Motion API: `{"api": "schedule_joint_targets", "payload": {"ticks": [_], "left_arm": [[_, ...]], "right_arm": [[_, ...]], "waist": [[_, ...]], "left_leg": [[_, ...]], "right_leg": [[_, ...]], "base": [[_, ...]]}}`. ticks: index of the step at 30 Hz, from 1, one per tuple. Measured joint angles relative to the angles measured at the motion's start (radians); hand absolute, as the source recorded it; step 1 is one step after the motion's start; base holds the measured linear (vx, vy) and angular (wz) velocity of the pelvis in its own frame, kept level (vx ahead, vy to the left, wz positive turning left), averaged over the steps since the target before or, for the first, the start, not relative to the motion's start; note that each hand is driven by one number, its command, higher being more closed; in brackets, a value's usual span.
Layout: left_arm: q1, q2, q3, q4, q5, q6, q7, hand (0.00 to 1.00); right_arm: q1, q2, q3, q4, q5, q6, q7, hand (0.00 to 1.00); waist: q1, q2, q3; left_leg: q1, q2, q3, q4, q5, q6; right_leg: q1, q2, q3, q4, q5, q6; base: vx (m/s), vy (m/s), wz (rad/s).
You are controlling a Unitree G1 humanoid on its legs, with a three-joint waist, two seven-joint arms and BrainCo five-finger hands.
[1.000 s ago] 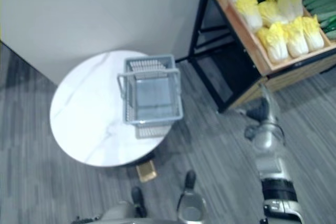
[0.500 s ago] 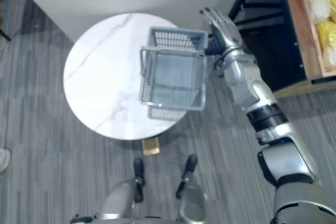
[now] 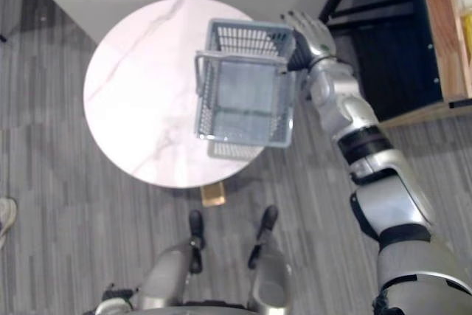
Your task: Pick vegetable in the basket
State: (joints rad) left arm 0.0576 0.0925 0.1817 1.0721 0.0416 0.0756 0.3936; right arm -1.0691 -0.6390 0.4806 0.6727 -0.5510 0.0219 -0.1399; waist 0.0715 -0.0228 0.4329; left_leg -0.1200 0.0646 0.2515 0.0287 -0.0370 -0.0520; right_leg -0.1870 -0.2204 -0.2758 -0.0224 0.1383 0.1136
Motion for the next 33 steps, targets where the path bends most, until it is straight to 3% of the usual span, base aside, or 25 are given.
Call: {"api": "schedule_joint_targets", "payload": {"ticks": [32, 33], "left_arm": [[-0.04, 0.003, -0.02, 0.003, 0.0, 0.001, 0.024, 0.0], [-0.042, 0.003, -0.021, 0.003, 0.0, 0.001, 0.025, 0.0]], "right_arm": [[-0.073, 0.137, 0.021, 0.148, -0.039, 0.024, 0.037, 0.0], [-0.073, 0.141, 0.014, 0.155, -0.039, 0.024, 0.037, 1.0]], "waist": [[0.019, 0.001, 0.023], [0.019, 0.001, 0.024]], "left_leg": [[-0.034, 0.001, -0.036, 0.01, 0.012, 0.0], [-0.035, 0.001, -0.036, 0.009, 0.013, 0.0]], "right_leg": [[-0.005, 0.005, -0.022, -0.008, 0.015, -0.01], [-0.005, 0.005, -0.022, -0.008, 0.015, -0.01]], "base": [[0.0, 0.008, 0.03], [0.0, 0.0, 0.0]]}}
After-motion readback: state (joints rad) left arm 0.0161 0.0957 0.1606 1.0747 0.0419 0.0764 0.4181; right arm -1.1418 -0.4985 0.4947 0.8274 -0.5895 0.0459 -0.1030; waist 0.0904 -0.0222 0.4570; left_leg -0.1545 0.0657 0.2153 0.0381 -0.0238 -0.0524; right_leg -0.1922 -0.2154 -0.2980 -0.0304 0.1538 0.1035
